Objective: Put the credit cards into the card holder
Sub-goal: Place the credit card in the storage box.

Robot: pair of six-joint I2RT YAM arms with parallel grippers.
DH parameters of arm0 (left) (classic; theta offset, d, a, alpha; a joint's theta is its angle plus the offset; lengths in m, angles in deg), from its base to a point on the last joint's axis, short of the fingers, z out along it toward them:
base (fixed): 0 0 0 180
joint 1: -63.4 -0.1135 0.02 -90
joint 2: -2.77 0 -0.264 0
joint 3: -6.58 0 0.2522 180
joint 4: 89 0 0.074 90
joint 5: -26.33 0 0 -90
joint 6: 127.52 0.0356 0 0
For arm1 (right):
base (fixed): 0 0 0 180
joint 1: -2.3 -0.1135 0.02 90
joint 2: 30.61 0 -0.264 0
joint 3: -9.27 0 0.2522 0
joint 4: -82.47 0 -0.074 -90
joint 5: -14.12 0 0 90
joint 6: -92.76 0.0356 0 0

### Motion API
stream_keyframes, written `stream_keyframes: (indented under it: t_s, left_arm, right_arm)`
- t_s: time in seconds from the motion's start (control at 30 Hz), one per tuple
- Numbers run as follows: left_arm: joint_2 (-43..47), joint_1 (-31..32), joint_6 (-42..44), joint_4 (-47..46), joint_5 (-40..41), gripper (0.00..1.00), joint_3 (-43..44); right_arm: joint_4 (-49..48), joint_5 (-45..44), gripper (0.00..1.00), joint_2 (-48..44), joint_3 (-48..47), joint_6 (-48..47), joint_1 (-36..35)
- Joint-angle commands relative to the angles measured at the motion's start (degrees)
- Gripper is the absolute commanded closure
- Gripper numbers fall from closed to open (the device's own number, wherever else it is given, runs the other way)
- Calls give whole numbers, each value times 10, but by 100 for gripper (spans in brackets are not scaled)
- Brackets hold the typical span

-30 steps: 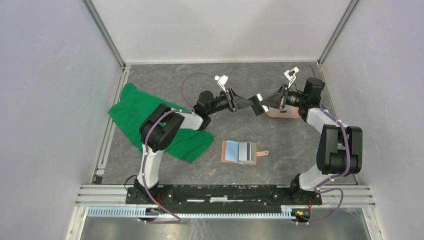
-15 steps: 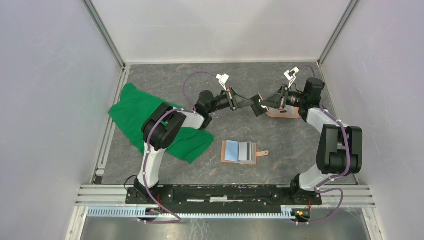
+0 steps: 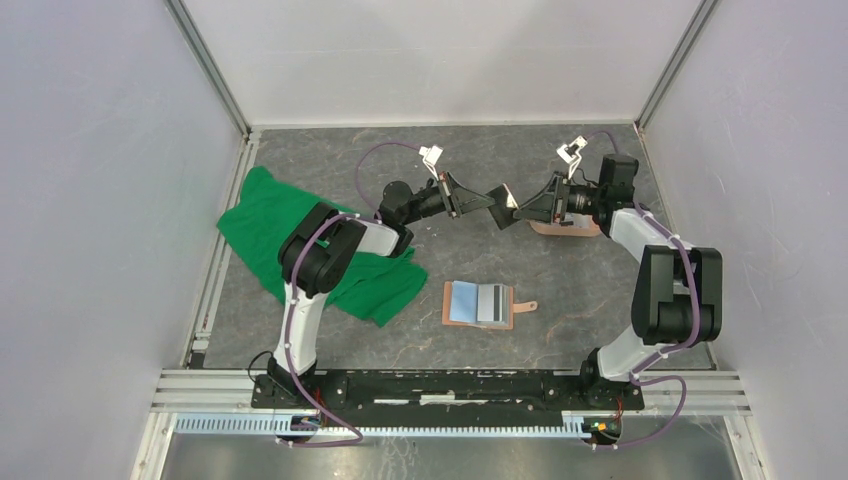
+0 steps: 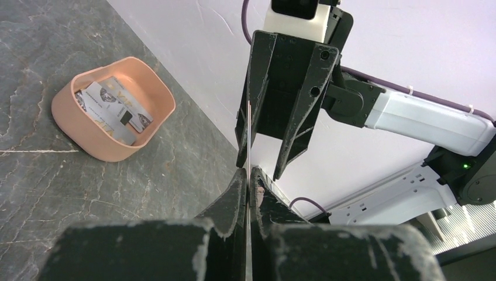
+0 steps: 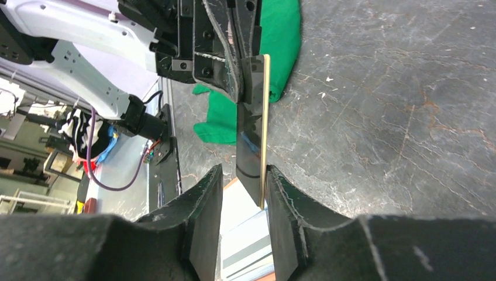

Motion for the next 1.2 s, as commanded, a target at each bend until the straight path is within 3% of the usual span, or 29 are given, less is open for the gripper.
stream_keyframes:
  t_s: [0.0,0.17,0.27,0.4,0.5,0.53,0.67,0.73,1.0,1.17]
  left_arm:
    - [-11,1,-27,-55,-31,98,2]
    - [-19,0,-39,-70,-45,98,11]
    - [-26,0,-50,-77,-49,98,15]
    - [-30,-1,-63,-86,-48,96,12]
    - [-38,1,-101,-112,-44,83,11]
    - [-39,0,-116,-125,-43,73,11]
    - [-37,3,-163,-136,-33,51,-2]
    - [-35,5,-182,-141,-26,46,-11]
    - [-11,19,-175,-115,0,46,-35]
    - [3,24,-143,-77,8,53,-35]
  right_arm:
    - [40,28,60,10,-34,-50,-19]
    - [80,34,55,15,-46,-77,-33]
    - [80,27,73,17,-47,-73,-37]
    - [81,21,88,16,-49,-66,-36]
    - [75,14,96,14,-46,-54,-37]
    - [66,12,98,14,-41,-45,-37]
    - [-1,4,100,12,-17,17,-40]
    - [-25,0,100,13,-9,40,-43]
    - [-83,-9,100,29,14,102,-66]
    - [-84,-13,100,33,16,103,-72]
